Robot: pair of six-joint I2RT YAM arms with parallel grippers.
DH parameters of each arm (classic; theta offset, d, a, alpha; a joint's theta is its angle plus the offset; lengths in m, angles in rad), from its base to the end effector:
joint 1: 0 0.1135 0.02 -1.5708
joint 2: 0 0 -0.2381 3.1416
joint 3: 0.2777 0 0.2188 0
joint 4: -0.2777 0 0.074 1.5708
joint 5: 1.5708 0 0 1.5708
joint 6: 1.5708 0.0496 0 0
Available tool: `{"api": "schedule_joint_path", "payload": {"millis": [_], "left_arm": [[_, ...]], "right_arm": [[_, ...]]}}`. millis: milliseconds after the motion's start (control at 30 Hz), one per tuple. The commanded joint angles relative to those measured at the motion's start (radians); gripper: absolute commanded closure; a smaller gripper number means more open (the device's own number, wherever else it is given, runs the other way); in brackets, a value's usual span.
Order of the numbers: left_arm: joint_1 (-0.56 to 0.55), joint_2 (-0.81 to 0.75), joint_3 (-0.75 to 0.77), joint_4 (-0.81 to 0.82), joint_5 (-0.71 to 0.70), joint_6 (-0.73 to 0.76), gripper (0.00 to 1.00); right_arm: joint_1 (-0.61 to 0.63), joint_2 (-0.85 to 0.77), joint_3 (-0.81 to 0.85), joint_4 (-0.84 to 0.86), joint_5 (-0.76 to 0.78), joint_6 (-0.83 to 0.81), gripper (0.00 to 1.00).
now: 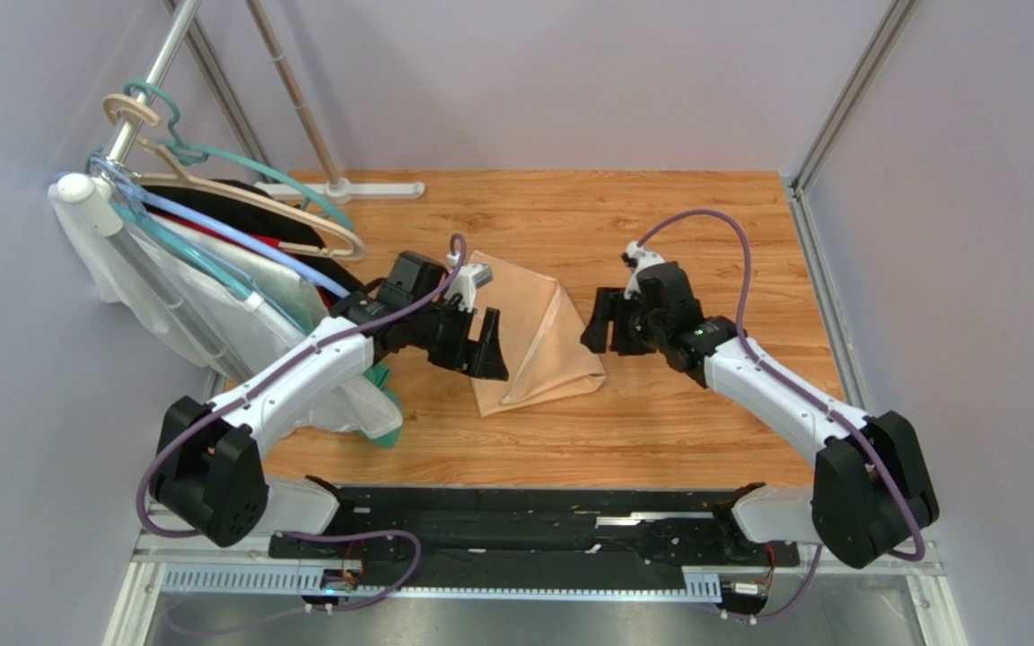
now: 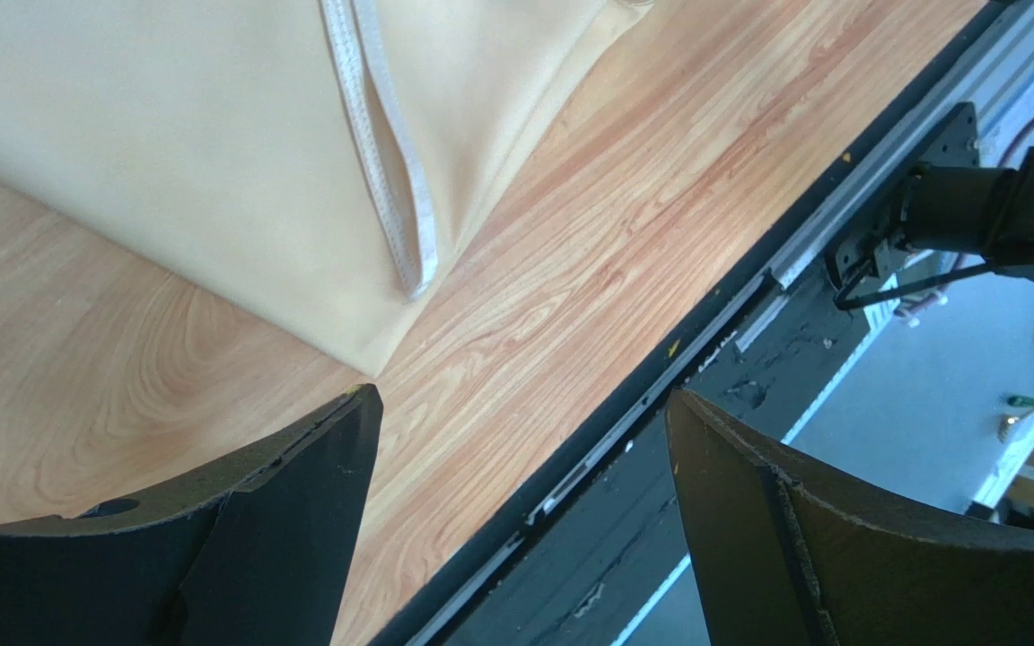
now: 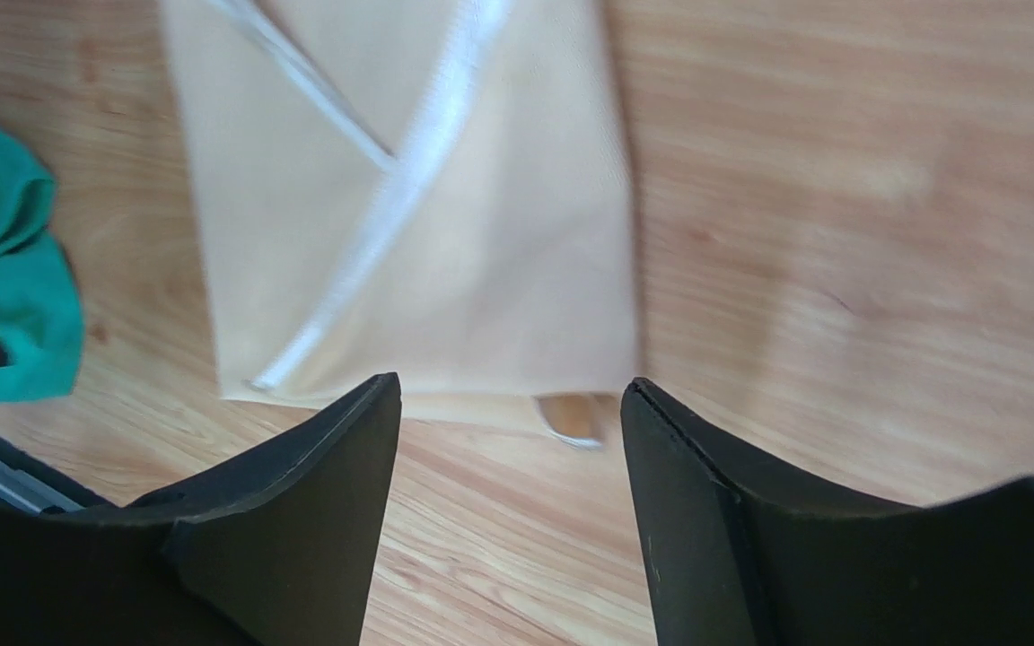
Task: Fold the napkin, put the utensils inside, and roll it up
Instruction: Fold the napkin
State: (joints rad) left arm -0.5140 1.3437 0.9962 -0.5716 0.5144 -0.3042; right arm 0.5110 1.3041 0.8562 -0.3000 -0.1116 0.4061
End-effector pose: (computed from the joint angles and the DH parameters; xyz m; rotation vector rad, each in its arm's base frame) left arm 0.2107 -0.1470 0.2371 0.4977 2.5394 -0.9685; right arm 0.2269 0.1336 0.2223 -0.1832 2.3808 0.5806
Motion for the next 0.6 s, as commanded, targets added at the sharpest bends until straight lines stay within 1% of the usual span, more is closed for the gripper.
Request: {"api": "schedule_joint_path", "payload": {"millis": [0, 100, 233, 400, 567], "left_arm": [[-0.095, 0.057, 0.093, 0.001, -0.105, -0.055, 0.13], [-0.148, 0.115, 0.107, 0.038, -0.129, -0.108, 0.13], [-0.188, 0.182, 0.133, 0.055, -0.169, -0.131, 0.13], [-0.207, 0.209, 0.136, 0.059, -0.238, -0.145, 0.13], [-0.207, 0.216, 0.09, 0.085, -0.307, -0.165, 0.12]], "right_arm": [[-0.097, 0.012, -0.068, -0.053, -0.146, -0.012, 0.33], [-0.127, 0.035, -0.088, -0.021, -0.206, -0.003, 0.33], [-0.155, 0.079, -0.126, 0.039, -0.26, 0.008, 0.32], [-0.183, 0.13, -0.157, 0.123, -0.289, 0.005, 0.32], [-0.192, 0.207, -0.143, 0.208, -0.336, 0.011, 0.33]]}}
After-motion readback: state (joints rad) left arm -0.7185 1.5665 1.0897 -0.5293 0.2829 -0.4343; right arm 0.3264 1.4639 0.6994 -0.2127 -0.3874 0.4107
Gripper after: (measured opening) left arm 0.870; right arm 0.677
